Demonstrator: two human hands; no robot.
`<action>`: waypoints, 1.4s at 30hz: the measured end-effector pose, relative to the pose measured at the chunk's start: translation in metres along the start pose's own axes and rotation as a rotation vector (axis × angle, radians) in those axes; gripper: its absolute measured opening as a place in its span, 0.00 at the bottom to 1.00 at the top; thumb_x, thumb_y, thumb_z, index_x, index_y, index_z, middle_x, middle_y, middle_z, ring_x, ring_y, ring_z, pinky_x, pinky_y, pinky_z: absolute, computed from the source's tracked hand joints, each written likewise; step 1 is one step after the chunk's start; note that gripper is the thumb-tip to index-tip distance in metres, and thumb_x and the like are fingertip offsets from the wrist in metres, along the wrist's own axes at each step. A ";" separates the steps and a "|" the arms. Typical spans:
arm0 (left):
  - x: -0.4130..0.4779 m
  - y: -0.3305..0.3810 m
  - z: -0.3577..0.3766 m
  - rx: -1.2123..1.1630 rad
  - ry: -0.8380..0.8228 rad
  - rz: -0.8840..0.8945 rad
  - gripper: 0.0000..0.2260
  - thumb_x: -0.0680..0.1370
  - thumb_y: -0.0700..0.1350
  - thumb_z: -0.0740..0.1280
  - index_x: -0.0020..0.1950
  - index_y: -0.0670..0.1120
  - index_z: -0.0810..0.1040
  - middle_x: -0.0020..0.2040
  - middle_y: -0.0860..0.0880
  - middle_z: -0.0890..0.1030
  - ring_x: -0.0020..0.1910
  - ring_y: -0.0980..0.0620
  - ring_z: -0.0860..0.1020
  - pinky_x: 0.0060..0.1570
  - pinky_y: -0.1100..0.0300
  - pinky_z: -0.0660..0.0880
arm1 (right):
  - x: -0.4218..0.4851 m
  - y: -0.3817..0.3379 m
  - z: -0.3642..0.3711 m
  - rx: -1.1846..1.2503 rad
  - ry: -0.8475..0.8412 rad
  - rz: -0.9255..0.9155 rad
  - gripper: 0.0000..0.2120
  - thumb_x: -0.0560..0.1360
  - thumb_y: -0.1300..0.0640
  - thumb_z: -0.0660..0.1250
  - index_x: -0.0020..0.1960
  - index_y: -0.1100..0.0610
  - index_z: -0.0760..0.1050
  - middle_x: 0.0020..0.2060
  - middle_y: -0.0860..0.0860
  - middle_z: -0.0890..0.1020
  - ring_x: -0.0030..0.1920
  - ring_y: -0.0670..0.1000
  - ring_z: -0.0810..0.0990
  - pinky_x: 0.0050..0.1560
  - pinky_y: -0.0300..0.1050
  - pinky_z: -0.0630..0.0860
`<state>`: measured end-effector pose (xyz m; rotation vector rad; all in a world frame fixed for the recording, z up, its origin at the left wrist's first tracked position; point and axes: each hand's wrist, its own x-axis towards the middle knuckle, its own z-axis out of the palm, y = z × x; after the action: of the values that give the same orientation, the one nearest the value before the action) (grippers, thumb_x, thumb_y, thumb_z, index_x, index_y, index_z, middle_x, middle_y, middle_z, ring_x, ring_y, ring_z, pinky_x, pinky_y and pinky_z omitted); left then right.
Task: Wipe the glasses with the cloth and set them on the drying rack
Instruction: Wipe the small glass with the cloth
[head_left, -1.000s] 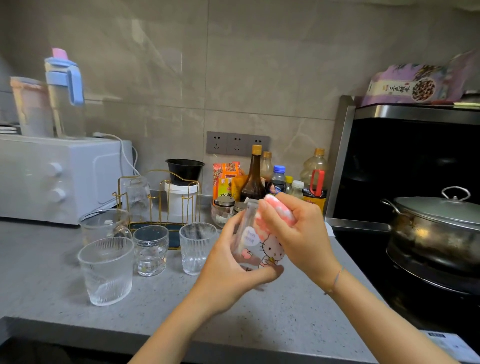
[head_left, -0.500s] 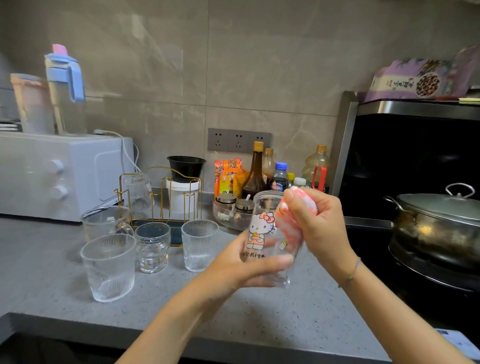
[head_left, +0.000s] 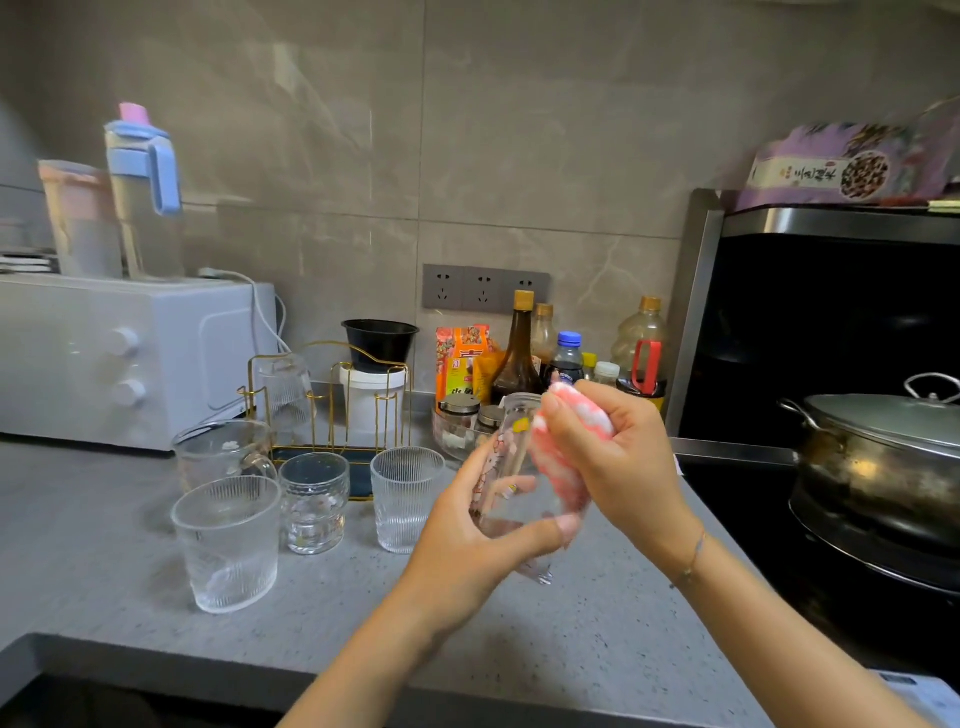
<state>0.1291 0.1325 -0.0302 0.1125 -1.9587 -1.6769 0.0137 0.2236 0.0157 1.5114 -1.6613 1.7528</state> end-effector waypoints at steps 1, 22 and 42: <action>-0.001 0.002 -0.002 -0.145 -0.067 -0.062 0.37 0.57 0.55 0.78 0.66 0.54 0.75 0.56 0.48 0.83 0.46 0.47 0.84 0.39 0.60 0.80 | 0.000 0.000 -0.001 0.053 -0.009 0.013 0.18 0.72 0.45 0.64 0.30 0.57 0.71 0.25 0.49 0.70 0.27 0.43 0.69 0.28 0.35 0.66; 0.000 0.006 0.003 -0.024 -0.018 -0.039 0.33 0.59 0.61 0.80 0.61 0.64 0.72 0.55 0.63 0.81 0.55 0.64 0.79 0.49 0.67 0.78 | 0.005 -0.003 -0.009 -0.035 -0.024 0.107 0.17 0.76 0.55 0.68 0.32 0.64 0.73 0.26 0.54 0.74 0.28 0.47 0.74 0.26 0.40 0.71; 0.000 -0.003 -0.008 -0.887 -0.511 -0.327 0.36 0.63 0.57 0.79 0.64 0.38 0.78 0.65 0.36 0.76 0.50 0.35 0.82 0.43 0.49 0.82 | -0.005 -0.006 -0.002 0.278 -0.020 0.137 0.18 0.71 0.43 0.64 0.29 0.54 0.76 0.26 0.50 0.80 0.27 0.46 0.78 0.28 0.36 0.73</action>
<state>0.1321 0.1245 -0.0321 -0.3798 -1.3479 -2.8557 0.0191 0.2288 0.0154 1.5637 -1.6173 2.1229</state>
